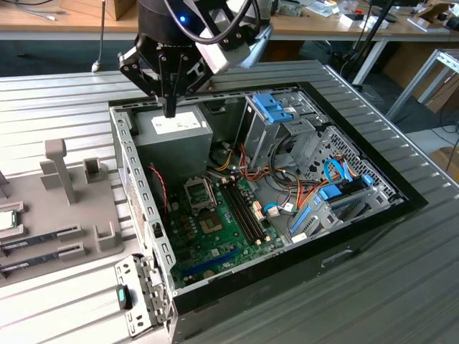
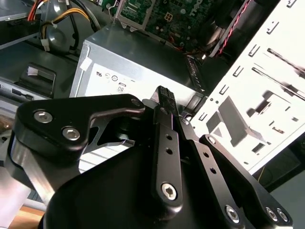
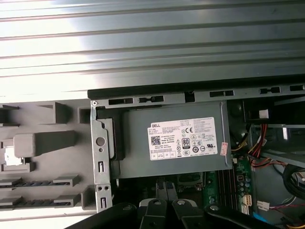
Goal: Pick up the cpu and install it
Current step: 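Reach for the cpu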
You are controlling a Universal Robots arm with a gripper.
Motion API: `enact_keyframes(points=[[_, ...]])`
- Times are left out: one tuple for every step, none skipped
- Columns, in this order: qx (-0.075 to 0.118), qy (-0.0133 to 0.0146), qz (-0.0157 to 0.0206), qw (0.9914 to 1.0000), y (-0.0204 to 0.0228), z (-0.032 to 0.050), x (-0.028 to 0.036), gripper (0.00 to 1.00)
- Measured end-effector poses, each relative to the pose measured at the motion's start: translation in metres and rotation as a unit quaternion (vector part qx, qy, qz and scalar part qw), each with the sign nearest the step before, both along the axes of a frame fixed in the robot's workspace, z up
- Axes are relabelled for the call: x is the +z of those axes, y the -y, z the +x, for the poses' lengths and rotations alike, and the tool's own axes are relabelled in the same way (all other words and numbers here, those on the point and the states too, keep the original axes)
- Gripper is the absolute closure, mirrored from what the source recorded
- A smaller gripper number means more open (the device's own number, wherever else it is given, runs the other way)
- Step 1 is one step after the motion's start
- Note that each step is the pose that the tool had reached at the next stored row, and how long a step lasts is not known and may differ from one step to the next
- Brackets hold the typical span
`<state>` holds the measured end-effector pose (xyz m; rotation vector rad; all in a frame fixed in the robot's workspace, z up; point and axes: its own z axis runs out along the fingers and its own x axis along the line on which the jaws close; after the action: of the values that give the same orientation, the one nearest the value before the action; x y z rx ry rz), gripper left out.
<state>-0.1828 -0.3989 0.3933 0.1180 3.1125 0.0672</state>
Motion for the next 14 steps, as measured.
enact_keyframes(points=[[0.0,0.0,0.0,1.0,0.0,-0.0011,0.0,0.89],[0.0,0.0,0.0,1.0,0.0,-0.0025,0.0,0.89],[0.0,0.0,0.0,1.0,0.0,-0.0041,0.0,0.89],[0.0,0.0,0.0,1.0,0.0,-0.0051,0.0,0.89],[0.0,0.0,0.0,1.0,0.0,-0.0064,0.0,0.89],[0.0,0.0,0.0,1.0,0.0,-0.007,0.0,0.89],[0.0,0.0,0.0,1.0,0.0,-0.0075,0.0,0.89],[0.0,0.0,0.0,1.0,0.0,-0.0083,0.0,0.89],[0.0,0.0,0.0,1.0,0.0,-0.0096,0.0,0.89],[0.0,0.0,0.0,1.0,0.0,-0.0106,0.0,0.89],[0.0,0.0,0.0,1.0,0.0,-0.0113,0.0,0.89],[0.0,0.0,0.0,1.0,0.0,-0.0123,0.0,0.89],[0.0,0.0,0.0,1.0,0.0,-0.013,0.0,0.89],[0.0,0.0,0.0,1.0,0.0,-0.0135,0.0,0.89]])
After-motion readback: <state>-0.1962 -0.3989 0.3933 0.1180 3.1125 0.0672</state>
